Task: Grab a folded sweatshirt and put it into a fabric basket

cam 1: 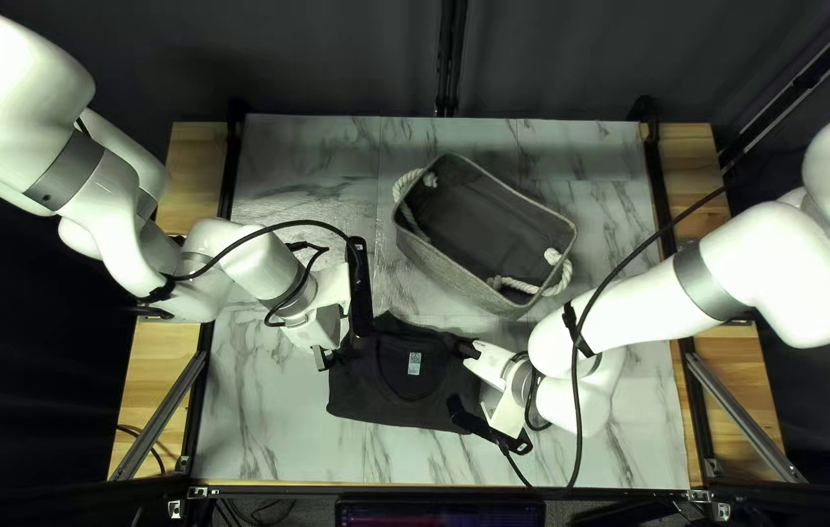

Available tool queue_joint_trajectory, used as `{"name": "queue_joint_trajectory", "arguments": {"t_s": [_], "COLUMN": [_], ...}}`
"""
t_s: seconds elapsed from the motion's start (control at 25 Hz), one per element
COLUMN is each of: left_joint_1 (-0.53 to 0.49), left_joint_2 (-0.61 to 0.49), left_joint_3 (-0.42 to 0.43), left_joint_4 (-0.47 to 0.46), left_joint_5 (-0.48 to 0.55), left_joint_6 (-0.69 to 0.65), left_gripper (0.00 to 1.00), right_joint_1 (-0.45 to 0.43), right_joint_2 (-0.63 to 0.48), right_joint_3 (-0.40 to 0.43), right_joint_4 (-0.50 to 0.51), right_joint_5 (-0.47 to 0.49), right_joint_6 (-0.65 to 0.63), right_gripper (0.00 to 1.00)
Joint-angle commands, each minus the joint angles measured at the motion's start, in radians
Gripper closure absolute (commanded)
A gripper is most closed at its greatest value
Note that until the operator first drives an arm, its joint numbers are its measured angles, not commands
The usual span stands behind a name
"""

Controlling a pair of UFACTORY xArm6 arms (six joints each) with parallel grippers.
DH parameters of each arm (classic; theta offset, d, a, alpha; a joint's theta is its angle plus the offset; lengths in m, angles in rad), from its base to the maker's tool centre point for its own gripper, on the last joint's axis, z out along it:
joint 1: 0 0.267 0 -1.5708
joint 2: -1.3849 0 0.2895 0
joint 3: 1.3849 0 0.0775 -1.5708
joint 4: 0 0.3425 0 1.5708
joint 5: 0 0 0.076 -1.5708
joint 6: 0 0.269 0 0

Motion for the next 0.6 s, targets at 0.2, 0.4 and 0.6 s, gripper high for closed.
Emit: {"name": "queue_joint_trajectory", "arguments": {"t_s": [0.2,0.4,0.6], "left_joint_1": [0.008,0.023,0.026], "left_joint_2": [0.095,0.122,0.166], "left_joint_3": [-0.017,-0.009,-0.032], "left_joint_4": [0.112,0.178,0.211], "left_joint_5": [-0.060,-0.083,-0.085], "left_joint_6": [-0.193,-0.300,-0.393], "left_gripper": [0.00,0.00,0.00], "right_joint_1": [0.014,0.018,0.024], "right_joint_2": [-0.003,-0.004,0.000], "right_joint_3": [-0.009,-0.011,-0.021], "right_joint_4": [0.025,0.034,0.046], "right_joint_5": [0.018,0.025,0.033], "right_joint_6": [-0.023,-0.033,-0.045], "right_gripper": [1.00,1.00,1.00]}}
